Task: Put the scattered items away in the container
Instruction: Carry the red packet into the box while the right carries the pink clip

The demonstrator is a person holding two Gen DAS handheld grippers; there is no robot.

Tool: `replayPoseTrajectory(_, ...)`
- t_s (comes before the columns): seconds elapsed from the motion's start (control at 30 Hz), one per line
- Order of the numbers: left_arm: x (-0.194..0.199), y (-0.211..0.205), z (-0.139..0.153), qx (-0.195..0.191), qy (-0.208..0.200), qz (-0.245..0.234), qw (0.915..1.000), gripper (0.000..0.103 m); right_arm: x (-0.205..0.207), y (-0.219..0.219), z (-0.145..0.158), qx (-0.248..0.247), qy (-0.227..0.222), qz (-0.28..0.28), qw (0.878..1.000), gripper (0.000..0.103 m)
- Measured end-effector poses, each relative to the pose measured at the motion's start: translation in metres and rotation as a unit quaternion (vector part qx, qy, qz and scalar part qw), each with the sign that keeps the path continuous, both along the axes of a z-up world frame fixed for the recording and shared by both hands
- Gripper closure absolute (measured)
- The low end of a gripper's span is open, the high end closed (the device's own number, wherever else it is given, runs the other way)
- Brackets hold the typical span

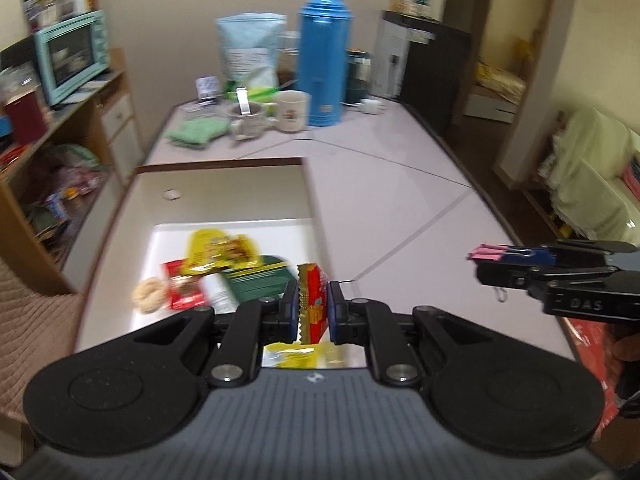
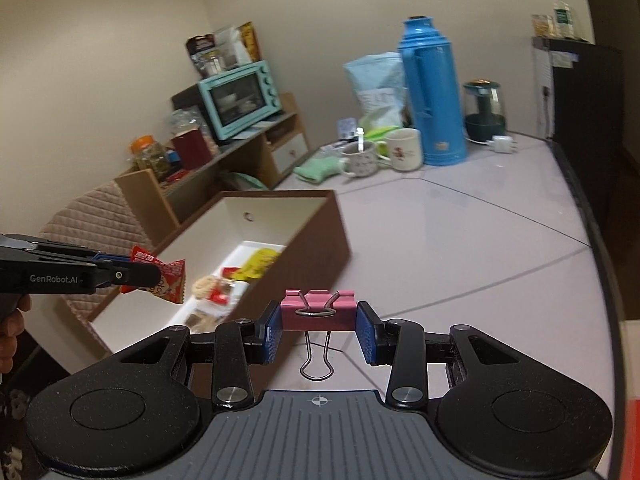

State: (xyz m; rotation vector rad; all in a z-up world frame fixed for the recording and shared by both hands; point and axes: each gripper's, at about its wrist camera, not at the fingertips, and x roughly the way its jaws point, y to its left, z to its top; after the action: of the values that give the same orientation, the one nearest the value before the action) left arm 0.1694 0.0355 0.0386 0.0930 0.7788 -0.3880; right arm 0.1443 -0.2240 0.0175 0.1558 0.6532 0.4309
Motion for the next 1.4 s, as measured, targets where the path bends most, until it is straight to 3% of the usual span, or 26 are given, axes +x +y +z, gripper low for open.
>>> replayPoseTrajectory(0.2, 0.002, 0.049, -0.006, 0.006, 0.012, 0.048, 0.9988, 0.092, 0.004, 0.029, 0.002, 0.003, -0.001, 0.023, 1.0, 0.064)
replayPoseTrajectory(0.43, 0.005, 0.084, -0.022, 0.012, 0.036, 0.065, 0.9972, 0.092, 0.006, 0.059, 0.001, 0.003, -0.001, 0.037, 0.999, 0.064)
replayPoseTrajectory(0.77, 0.018, 0.115, -0.04, 0.015, 0.067, 0.068, 0.9953, 0.092, 0.009, 0.093, -0.003, 0.002, 0.002, 0.042, 0.999, 0.064)
replayPoseTrajectory(1.4, 0.022, 0.147, -0.035, -0.001, 0.068, 0.032, 0.9972, 0.09, 0.018, 0.157, -0.016, -0.003, 0.024, 0.066, 0.998, 0.064)
